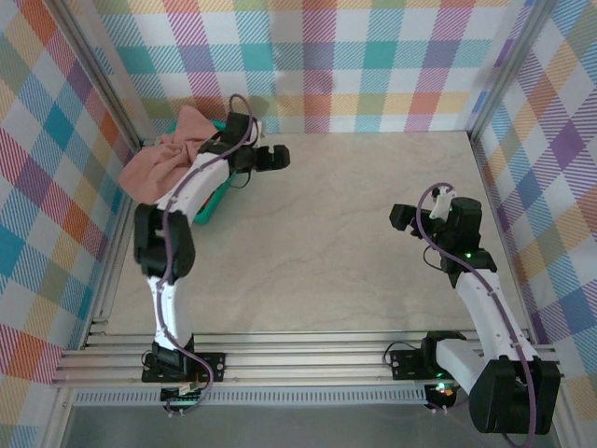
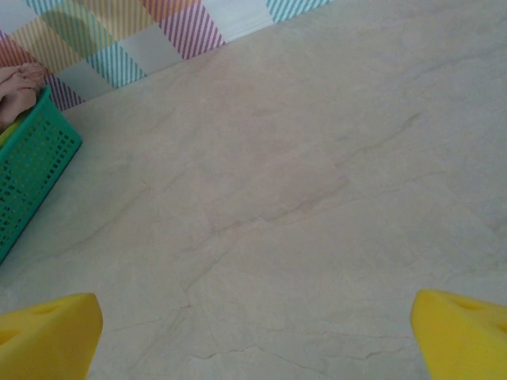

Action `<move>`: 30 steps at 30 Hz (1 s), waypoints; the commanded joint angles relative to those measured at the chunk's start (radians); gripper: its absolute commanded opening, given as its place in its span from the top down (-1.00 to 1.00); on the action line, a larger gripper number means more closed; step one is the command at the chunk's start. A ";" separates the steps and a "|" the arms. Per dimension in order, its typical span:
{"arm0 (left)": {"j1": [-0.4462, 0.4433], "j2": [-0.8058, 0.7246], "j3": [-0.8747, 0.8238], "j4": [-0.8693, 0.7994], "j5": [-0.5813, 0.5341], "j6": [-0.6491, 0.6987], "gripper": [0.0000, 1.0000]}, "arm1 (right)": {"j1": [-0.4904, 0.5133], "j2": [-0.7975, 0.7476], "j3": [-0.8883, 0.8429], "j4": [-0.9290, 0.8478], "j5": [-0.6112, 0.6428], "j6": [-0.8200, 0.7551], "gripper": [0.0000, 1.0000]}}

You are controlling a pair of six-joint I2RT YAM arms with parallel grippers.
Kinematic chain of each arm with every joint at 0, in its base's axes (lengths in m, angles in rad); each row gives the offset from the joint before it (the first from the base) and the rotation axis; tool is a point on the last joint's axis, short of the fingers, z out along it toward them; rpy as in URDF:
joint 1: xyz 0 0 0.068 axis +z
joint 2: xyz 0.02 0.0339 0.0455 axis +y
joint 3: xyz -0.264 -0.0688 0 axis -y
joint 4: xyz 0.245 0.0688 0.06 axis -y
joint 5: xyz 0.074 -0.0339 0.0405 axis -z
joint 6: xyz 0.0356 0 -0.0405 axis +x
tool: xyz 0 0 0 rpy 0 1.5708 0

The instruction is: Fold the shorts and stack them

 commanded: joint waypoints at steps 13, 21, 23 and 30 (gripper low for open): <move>0.093 0.437 0.596 -0.211 -0.152 0.015 -1.00 | 0.007 0.016 0.012 -0.077 -0.053 -0.001 -0.99; 0.167 0.453 0.634 -0.138 -0.119 0.004 -1.00 | 0.006 0.022 0.006 -0.075 -0.077 0.002 -0.99; 0.177 0.462 0.672 -0.144 -0.125 0.005 -1.00 | 0.006 0.023 0.005 -0.072 -0.079 0.004 -0.99; 0.190 0.388 0.759 -0.209 -0.075 -0.013 -1.00 | 0.007 0.004 0.023 -0.100 -0.086 0.011 -0.99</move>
